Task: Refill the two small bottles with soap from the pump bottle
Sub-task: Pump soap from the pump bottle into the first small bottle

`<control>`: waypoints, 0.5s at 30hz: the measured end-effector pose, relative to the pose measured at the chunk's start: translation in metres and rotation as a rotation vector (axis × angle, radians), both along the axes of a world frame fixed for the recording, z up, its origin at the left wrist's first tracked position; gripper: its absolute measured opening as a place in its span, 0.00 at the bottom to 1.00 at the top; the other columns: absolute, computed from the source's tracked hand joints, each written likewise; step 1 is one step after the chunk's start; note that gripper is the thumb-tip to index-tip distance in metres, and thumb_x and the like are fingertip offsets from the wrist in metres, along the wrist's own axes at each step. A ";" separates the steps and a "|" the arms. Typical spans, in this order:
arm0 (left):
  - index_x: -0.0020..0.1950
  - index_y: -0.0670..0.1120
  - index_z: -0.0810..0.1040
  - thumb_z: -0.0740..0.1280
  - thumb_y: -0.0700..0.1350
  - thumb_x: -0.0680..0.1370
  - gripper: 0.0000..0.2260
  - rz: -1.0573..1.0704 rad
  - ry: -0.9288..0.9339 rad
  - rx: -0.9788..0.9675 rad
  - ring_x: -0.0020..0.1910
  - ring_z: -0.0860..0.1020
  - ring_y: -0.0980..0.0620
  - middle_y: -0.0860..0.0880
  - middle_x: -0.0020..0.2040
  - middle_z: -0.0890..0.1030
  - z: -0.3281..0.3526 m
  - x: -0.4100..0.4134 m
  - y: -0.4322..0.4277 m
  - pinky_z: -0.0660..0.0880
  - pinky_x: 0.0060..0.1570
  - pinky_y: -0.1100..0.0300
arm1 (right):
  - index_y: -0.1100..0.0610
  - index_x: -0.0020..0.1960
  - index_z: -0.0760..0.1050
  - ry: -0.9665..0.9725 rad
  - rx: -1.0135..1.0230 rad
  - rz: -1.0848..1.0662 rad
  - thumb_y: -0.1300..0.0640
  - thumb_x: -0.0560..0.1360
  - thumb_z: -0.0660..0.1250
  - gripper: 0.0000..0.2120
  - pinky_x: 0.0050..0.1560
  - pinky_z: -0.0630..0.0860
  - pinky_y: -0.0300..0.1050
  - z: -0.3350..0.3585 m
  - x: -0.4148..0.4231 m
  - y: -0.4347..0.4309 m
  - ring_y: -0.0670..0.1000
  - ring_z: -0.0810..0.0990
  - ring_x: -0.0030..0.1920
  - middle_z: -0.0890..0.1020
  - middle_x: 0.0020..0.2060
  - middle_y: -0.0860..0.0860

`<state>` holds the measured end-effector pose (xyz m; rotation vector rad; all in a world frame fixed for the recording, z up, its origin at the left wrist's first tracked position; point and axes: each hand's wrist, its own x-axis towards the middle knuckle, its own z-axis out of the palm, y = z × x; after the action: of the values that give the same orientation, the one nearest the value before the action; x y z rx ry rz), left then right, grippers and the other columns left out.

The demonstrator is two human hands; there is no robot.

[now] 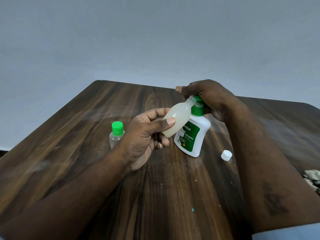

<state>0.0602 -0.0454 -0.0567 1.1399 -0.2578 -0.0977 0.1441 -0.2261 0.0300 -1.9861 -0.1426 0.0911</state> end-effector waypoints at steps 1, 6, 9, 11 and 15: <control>0.62 0.41 0.80 0.71 0.44 0.72 0.19 -0.002 0.000 0.000 0.24 0.73 0.54 0.44 0.42 0.84 0.000 0.000 0.000 0.66 0.22 0.66 | 0.55 0.40 0.78 0.000 0.002 -0.003 0.46 0.73 0.79 0.16 0.48 0.76 0.51 0.000 0.000 0.000 0.52 0.77 0.38 0.81 0.36 0.51; 0.63 0.41 0.80 0.71 0.44 0.72 0.19 -0.001 -0.004 0.002 0.24 0.74 0.54 0.44 0.43 0.84 0.000 -0.001 0.000 0.67 0.23 0.66 | 0.56 0.40 0.77 0.021 0.023 -0.011 0.47 0.72 0.79 0.16 0.44 0.76 0.49 -0.002 -0.001 0.003 0.52 0.76 0.36 0.80 0.36 0.52; 0.63 0.42 0.79 0.71 0.44 0.72 0.20 0.002 -0.002 0.007 0.25 0.74 0.54 0.44 0.44 0.84 0.000 -0.001 -0.001 0.68 0.23 0.66 | 0.56 0.41 0.77 0.025 0.026 -0.011 0.47 0.71 0.80 0.16 0.44 0.75 0.49 -0.002 -0.001 0.002 0.52 0.76 0.36 0.80 0.36 0.52; 0.63 0.42 0.79 0.71 0.44 0.72 0.19 -0.001 0.001 0.011 0.25 0.74 0.53 0.44 0.43 0.84 -0.001 -0.001 -0.001 0.68 0.23 0.66 | 0.56 0.41 0.77 0.019 0.020 -0.012 0.47 0.72 0.80 0.16 0.44 0.75 0.49 -0.003 0.000 0.002 0.52 0.76 0.36 0.80 0.37 0.52; 0.63 0.42 0.80 0.71 0.44 0.72 0.19 -0.006 0.006 0.017 0.25 0.74 0.53 0.45 0.42 0.84 -0.002 -0.001 -0.002 0.68 0.23 0.66 | 0.56 0.39 0.76 0.012 0.022 0.003 0.46 0.71 0.80 0.17 0.47 0.75 0.52 -0.002 -0.001 0.001 0.54 0.75 0.38 0.79 0.38 0.54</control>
<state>0.0594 -0.0473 -0.0585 1.1561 -0.2558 -0.1083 0.1431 -0.2247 0.0280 -1.9632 -0.1382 0.1034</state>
